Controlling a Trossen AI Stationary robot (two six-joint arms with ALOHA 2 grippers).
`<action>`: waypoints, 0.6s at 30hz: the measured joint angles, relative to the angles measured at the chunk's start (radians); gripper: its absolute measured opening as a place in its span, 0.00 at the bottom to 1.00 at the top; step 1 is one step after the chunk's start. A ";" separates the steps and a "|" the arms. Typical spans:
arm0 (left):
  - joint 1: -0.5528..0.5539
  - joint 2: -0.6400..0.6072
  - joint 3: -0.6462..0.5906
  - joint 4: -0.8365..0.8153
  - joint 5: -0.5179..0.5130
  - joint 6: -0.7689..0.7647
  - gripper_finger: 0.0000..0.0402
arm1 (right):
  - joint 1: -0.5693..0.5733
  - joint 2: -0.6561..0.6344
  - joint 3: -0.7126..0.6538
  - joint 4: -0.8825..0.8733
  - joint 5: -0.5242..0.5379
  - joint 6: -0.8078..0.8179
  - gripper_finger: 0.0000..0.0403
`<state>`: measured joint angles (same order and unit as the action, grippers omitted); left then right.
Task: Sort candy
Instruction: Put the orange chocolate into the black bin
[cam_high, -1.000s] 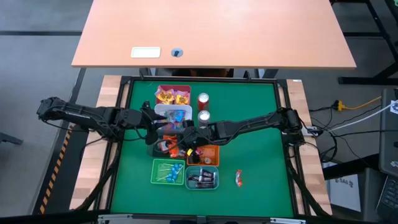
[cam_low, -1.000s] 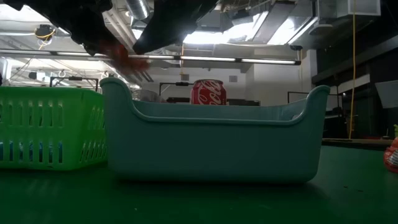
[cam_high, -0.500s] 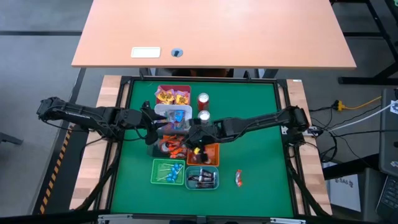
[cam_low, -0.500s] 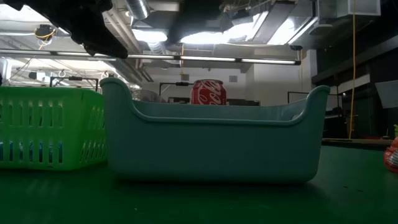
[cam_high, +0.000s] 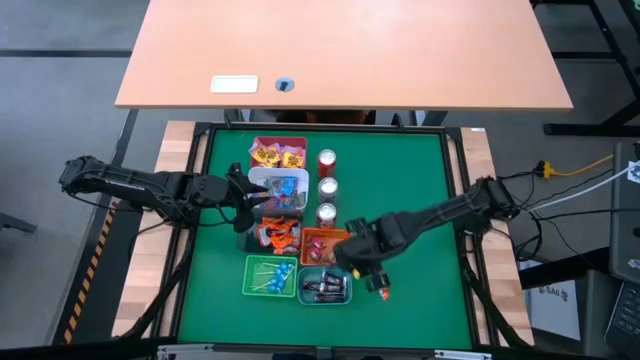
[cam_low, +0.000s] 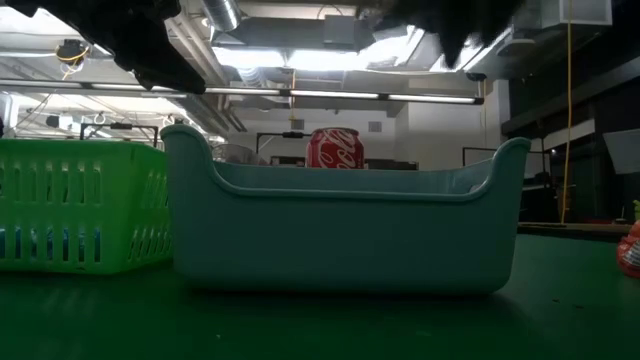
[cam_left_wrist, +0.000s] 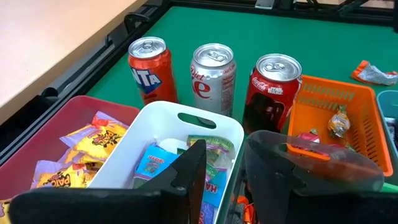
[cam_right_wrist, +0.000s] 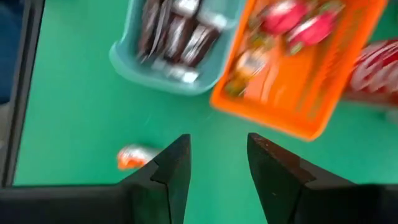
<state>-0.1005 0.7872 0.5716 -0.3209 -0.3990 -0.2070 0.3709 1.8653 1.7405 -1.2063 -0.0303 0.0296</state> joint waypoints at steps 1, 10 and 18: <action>0.000 0.000 0.000 0.000 0.000 0.000 0.25 | 0.016 0.001 0.000 -0.022 0.000 0.018 0.38; 0.000 0.000 0.000 0.000 0.000 0.000 0.25 | 0.149 0.000 -0.041 -0.092 0.126 0.152 0.38; 0.000 0.000 0.000 0.001 0.000 0.000 0.25 | 0.204 0.002 -0.215 -0.066 0.106 0.268 0.38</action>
<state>-0.1005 0.7872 0.5716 -0.3197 -0.3990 -0.2070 0.5753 1.8675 1.5254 -1.2724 0.0755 0.2976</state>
